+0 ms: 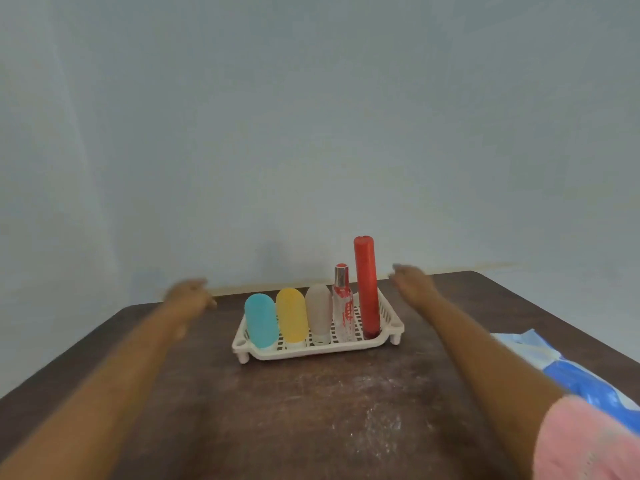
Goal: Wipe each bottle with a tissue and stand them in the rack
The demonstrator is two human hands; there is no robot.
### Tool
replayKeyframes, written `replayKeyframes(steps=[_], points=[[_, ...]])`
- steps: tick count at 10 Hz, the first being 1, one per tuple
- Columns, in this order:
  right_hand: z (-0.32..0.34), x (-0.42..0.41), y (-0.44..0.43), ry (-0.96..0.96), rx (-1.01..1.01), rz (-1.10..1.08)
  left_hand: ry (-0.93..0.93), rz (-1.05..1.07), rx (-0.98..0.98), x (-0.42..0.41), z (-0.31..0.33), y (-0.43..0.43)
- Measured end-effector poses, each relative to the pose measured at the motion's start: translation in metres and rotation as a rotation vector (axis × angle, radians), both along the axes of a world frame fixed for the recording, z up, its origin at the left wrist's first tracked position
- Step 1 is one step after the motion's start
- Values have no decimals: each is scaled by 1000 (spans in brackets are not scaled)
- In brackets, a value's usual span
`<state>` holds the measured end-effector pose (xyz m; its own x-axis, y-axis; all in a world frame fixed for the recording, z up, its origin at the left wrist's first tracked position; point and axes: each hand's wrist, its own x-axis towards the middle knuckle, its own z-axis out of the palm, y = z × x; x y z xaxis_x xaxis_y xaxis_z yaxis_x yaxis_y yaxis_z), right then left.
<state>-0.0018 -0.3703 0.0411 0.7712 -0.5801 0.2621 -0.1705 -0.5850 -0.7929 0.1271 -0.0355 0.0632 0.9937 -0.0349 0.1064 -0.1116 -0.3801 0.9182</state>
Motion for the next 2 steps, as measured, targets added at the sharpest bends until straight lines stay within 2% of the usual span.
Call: replayKeyframes(steps=[1, 2], points=[[46, 19, -24, -115, -94, -7, -215, 108, 134, 35, 39, 0], [97, 37, -25, -135, -194, 31, -368, 194, 311, 41, 82, -24]])
